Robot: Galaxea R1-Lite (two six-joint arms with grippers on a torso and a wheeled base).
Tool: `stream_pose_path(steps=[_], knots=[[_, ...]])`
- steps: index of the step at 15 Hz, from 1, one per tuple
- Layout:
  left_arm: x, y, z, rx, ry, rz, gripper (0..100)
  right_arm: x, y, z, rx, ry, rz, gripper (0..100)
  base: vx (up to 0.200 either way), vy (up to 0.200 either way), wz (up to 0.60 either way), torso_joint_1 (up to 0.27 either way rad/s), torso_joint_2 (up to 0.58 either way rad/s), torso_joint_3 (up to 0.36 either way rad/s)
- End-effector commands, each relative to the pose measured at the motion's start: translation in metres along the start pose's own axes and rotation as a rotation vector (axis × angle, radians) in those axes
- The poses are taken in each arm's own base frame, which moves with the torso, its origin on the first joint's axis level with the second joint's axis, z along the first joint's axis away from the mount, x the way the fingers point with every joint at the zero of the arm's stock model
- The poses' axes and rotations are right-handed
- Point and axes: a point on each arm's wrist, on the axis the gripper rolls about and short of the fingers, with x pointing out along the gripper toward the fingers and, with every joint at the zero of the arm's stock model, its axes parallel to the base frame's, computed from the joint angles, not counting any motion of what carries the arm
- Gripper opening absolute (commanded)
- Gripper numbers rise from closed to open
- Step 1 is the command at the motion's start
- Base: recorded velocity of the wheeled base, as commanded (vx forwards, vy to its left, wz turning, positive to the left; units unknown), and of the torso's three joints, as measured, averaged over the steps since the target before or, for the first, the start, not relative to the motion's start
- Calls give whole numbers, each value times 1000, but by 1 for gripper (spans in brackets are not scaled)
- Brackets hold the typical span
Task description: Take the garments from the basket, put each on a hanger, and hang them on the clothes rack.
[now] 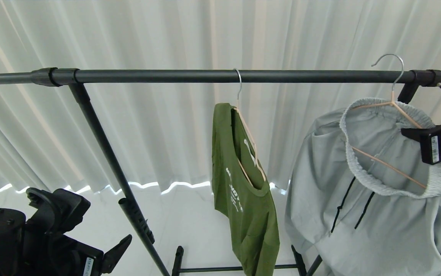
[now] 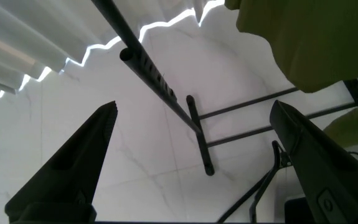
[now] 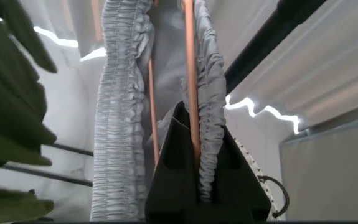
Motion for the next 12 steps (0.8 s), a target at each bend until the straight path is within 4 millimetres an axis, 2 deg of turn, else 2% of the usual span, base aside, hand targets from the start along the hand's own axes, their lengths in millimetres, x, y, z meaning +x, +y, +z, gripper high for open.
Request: stream_pose_path(steps=[1, 9, 10, 12], knots=[[0, 0, -1, 0, 3, 1, 100, 26, 1, -7, -1, 47, 4, 0, 0, 0, 0, 0, 0, 0], [-4, 0, -5, -1, 0, 1, 100, 33, 2, -10, -2, 63, 9, 0, 0, 0, 0, 0, 0, 0], [-4, 0, -5, -1, 0, 1, 100, 33, 2, -10, -2, 64, 9, 100, 0, 0, 0, 0, 0, 0], [-4, 1, -5, -1, -2, 2, 100, 31, 2, -10, 6, 60, 5, 100, 0, 0, 0, 0, 0, 0]])
